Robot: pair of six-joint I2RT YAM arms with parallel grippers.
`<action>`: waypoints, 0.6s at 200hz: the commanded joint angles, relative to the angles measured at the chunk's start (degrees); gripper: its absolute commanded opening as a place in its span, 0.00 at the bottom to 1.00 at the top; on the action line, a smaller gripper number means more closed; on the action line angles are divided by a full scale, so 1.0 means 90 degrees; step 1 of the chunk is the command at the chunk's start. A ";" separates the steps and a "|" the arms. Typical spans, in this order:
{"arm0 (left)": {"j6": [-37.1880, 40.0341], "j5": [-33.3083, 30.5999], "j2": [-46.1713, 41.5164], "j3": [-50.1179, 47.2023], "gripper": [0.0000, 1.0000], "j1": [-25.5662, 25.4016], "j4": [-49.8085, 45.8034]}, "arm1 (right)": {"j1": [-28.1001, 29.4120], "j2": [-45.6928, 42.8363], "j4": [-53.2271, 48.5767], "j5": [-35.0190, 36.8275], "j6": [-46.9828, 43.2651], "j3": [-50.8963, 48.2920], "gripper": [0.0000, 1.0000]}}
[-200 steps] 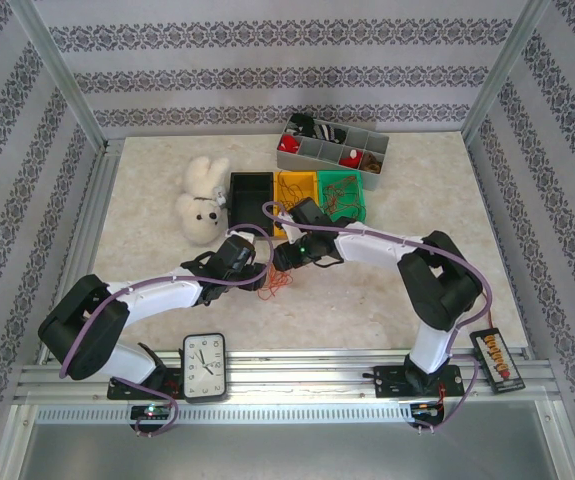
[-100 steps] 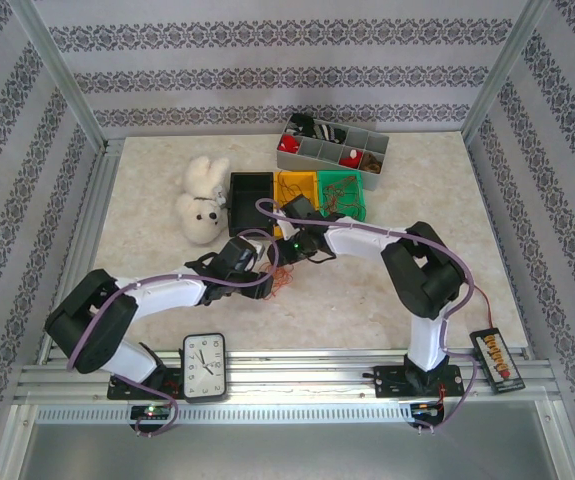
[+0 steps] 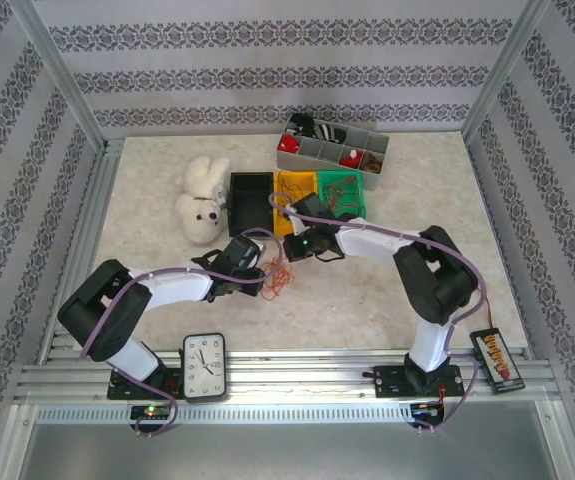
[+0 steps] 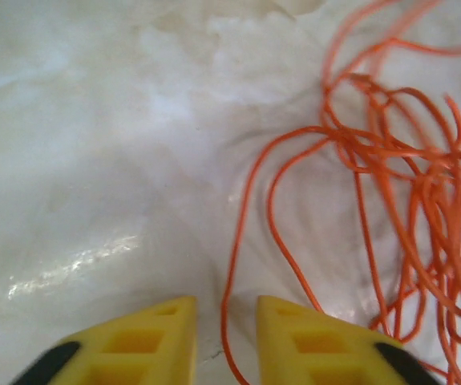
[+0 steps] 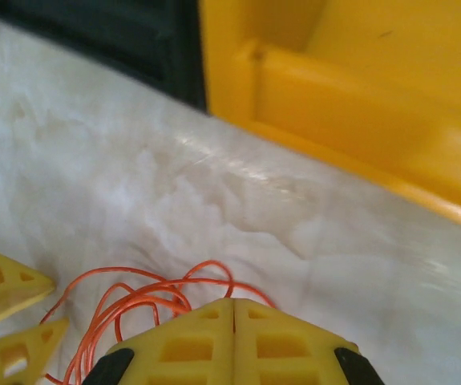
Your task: Untangle the cables
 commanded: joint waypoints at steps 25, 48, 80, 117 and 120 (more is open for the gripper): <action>-0.0130 -0.0010 0.0166 0.0035 0.01 -0.0068 0.0323 | -0.0629 -0.1146 0.0513 0.0586 0.1017 -0.0664 0.00; -0.0168 -0.0126 0.0083 -0.0053 0.00 -0.0070 0.0318 | -0.0745 -0.1387 0.0596 0.0511 0.1042 -0.0790 0.00; -0.0121 -0.0034 -0.0018 -0.0103 0.00 -0.0069 0.0384 | -0.0349 -0.1159 0.0269 -0.0143 0.0210 -0.0535 0.04; -0.0204 -0.0190 -0.0284 -0.0151 0.00 -0.0065 0.0438 | 0.0193 -0.0759 0.0099 -0.0399 -0.0056 -0.0484 0.31; -0.0211 -0.0203 -0.0333 -0.0160 0.00 -0.0060 0.0443 | 0.0217 -0.0725 0.0084 -0.0410 -0.0053 -0.0478 0.34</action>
